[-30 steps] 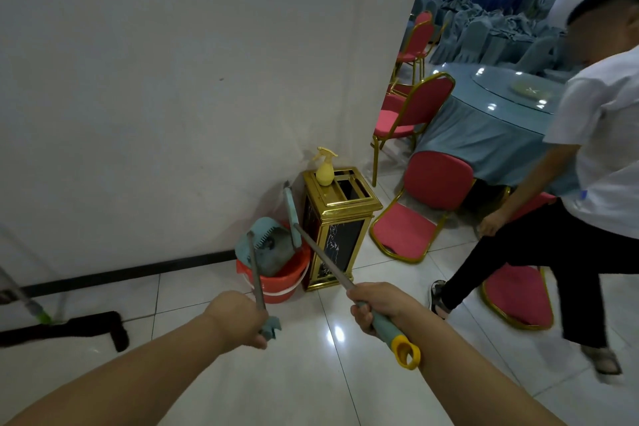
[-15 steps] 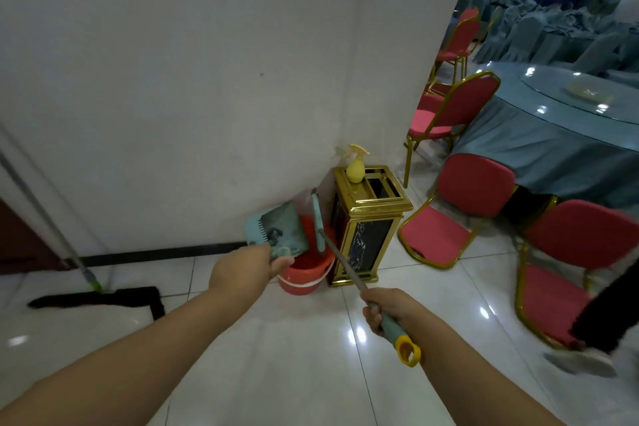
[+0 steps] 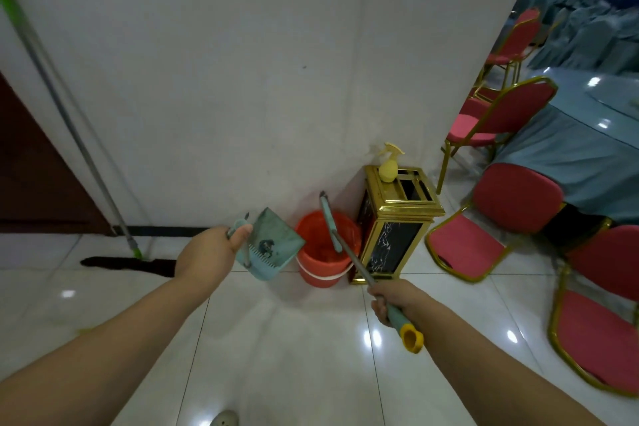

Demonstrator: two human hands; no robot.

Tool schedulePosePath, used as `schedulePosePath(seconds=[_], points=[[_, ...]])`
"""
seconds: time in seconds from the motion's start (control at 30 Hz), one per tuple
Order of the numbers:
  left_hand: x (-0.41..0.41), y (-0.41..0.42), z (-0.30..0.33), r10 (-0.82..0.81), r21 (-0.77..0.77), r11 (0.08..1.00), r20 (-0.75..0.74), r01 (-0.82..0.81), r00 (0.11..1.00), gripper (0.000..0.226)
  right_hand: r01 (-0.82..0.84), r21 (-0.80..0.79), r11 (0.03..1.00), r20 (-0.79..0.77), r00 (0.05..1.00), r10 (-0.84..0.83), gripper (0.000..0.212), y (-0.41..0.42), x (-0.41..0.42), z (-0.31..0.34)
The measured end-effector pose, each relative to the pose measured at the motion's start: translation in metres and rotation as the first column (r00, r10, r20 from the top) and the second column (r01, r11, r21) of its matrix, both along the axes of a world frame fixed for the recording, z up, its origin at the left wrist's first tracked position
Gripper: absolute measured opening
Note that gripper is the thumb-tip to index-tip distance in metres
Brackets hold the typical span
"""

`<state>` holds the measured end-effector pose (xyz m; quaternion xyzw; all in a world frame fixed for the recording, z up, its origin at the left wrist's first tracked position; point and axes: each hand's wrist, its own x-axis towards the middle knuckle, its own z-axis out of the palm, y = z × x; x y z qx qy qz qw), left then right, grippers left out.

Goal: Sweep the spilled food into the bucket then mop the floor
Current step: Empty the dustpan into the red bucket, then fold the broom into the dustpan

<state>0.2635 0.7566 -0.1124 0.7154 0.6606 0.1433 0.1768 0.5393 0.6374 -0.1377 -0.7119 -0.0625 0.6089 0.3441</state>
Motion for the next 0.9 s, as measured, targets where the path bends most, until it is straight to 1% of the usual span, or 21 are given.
schedulePosePath(seconds=[0.13,0.23,0.33,0.4,0.43,0.5,0.53,0.57,0.67,0.73,0.8,0.9], points=[[-0.019,0.007,0.009,0.053,-0.016,0.998,-0.013,-0.054,0.998,0.06,-0.097,-0.007,0.995,0.044,0.994,0.098,0.009,0.017,-0.014,0.018],[-0.023,0.011,0.011,0.067,-0.076,0.995,-0.013,-0.068,0.998,0.062,-0.15,0.045,0.988,0.049,0.988,0.148,0.018,0.029,-0.022,0.036],[-0.019,0.007,0.007,0.094,-0.146,0.986,0.052,-0.086,0.994,0.064,-0.187,0.076,0.98,0.025,0.982,0.185,0.02,0.037,-0.025,0.052],[-0.013,0.0,0.001,0.077,-0.189,0.98,0.109,-0.056,0.991,0.063,-0.207,0.069,0.976,-0.007,0.978,0.208,0.02,0.038,-0.024,0.061],[-0.01,-0.005,-0.002,0.073,-0.214,0.976,0.138,-0.043,0.988,0.061,-0.212,0.066,0.975,-0.033,0.976,0.215,0.017,0.038,-0.024,0.066],[-0.002,-0.013,-0.01,0.081,-0.272,0.962,0.187,-0.028,0.979,0.057,-0.208,0.065,0.976,-0.092,0.973,0.213,0.012,0.035,-0.025,0.075],[0.002,-0.016,-0.013,0.094,-0.303,0.953,0.204,-0.028,0.975,0.056,-0.2,0.071,0.977,-0.12,0.971,0.208,0.014,0.033,-0.025,0.078],[0.006,-0.019,-0.017,0.108,-0.333,0.942,0.216,-0.031,0.97,0.055,-0.19,0.078,0.979,-0.143,0.969,0.2,0.018,0.032,-0.025,0.081],[0.02,-0.028,-0.031,0.136,-0.419,0.907,0.227,-0.029,0.964,0.054,-0.14,0.09,0.986,-0.173,0.973,0.154,0.041,0.026,-0.023,0.088],[0.031,-0.036,-0.04,0.136,-0.457,0.889,0.226,-0.018,0.965,0.054,-0.112,0.094,0.989,-0.2,0.971,0.129,0.05,0.021,-0.019,0.093],[0.044,-0.044,-0.05,0.122,-0.474,0.88,0.249,0.011,0.961,0.054,-0.083,0.084,0.993,-0.231,0.968,0.1,0.049,0.018,-0.013,0.098],[0.065,-0.054,-0.063,0.12,-0.499,0.865,0.299,0.048,0.947,0.049,-0.073,0.035,0.997,-0.294,0.952,0.08,0.039,0.014,0.0,0.101]])
